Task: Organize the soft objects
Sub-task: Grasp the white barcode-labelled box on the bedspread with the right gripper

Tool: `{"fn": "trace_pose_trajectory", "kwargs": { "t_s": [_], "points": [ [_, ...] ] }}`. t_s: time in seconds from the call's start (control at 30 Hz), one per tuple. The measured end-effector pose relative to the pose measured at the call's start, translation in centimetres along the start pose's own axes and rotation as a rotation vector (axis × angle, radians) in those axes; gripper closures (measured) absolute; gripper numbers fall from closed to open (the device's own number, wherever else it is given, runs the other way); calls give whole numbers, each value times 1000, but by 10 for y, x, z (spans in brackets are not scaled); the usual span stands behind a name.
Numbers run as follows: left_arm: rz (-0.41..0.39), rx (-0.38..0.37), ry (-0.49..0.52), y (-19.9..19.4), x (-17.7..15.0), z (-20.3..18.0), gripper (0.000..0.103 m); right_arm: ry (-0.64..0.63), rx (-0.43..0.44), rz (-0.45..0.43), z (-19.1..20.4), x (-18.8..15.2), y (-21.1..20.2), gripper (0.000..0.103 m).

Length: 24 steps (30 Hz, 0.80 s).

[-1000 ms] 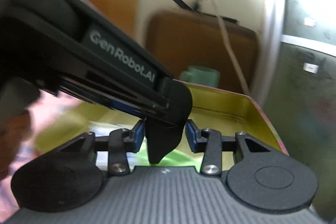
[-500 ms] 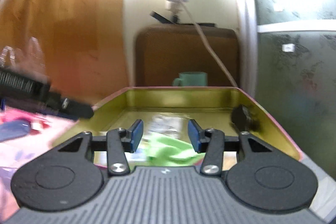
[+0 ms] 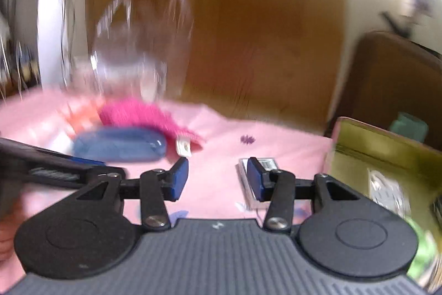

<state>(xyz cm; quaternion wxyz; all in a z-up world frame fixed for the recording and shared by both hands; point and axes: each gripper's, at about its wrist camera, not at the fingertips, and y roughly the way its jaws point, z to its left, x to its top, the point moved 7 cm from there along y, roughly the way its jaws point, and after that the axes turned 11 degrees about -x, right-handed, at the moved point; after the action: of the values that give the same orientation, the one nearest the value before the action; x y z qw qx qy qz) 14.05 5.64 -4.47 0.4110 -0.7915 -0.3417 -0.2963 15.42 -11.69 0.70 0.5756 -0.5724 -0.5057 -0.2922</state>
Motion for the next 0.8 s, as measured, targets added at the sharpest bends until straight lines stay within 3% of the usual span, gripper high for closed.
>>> {"fn": "trace_pose_trajectory", "kwargs": {
  "t_s": [0.1, 0.17, 0.2, 0.3, 0.4, 0.43, 0.47, 0.63, 0.8],
  "points": [
    [-16, -44, 1, -4, 2, -3, 57, -105, -45, 156, 0, 19, 54, 41],
    [-17, -65, 0, -2, 1, -5, 57, -96, -57, 299, -11, 30, 88, 22],
    [-20, -71, -2, -4, 0, -5, 58, -83, -56, 382, -18, 35, 106, 20],
    [-20, -83, -12, -5, -1, -2, 57, -78, -11, 583, -26, 34, 143, 20],
    [-28, -87, -27, -7, 0, 1, 57, -121, -72, 680, -31, 24, 164, 23],
    [-29, -89, -34, -7, 0, 2, 57, -137, -74, 690, -31, 18, 163, 38],
    [-29, -91, -41, -7, 0, 3, 57, -163, -76, 685, -29, 15, 162, 43],
    [-24, -105, -77, -7, 1, 7, 57, -152, 44, 634, -4, 9, 126, 43],
    [-5, -114, -53, -4, -3, 1, 57, -193, 196, 491, 38, -16, 43, 42]
  ]
}}
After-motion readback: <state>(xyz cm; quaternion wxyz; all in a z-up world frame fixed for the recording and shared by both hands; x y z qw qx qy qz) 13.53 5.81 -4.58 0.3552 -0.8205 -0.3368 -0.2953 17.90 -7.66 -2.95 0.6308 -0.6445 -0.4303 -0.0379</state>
